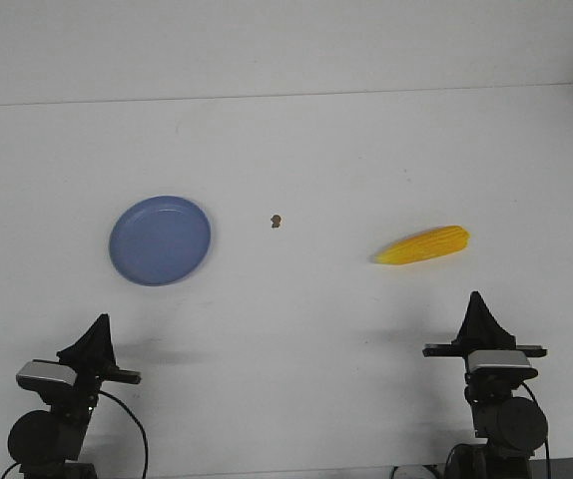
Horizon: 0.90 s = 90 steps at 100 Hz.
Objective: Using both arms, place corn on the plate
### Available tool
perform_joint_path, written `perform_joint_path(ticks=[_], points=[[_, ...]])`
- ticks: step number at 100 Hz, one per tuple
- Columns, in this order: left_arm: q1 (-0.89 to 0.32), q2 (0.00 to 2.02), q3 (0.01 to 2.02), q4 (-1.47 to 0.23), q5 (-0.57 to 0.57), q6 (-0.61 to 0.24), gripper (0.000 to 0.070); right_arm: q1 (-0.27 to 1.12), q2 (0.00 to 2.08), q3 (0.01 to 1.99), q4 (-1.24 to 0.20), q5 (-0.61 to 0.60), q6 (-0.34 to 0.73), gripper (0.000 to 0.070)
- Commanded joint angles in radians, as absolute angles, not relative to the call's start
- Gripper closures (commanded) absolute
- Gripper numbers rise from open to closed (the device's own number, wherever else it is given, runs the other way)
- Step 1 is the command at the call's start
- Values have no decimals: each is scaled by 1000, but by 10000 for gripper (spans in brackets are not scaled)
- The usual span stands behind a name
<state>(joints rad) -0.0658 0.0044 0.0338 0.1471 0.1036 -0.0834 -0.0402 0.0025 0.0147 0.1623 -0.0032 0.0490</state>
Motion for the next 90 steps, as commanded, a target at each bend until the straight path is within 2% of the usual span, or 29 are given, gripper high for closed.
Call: perform_joint_path(ticks=[1,70,90], points=[[-65,3,14,159,105,-68,687,-41,1,12,172,-1,56,697],[-65,3,15,159,104,-67,687,-41,1,12,172,0,46,697],[-65,3,48,159,104,-99,687,-41,1,17,255,-1,39,697]])
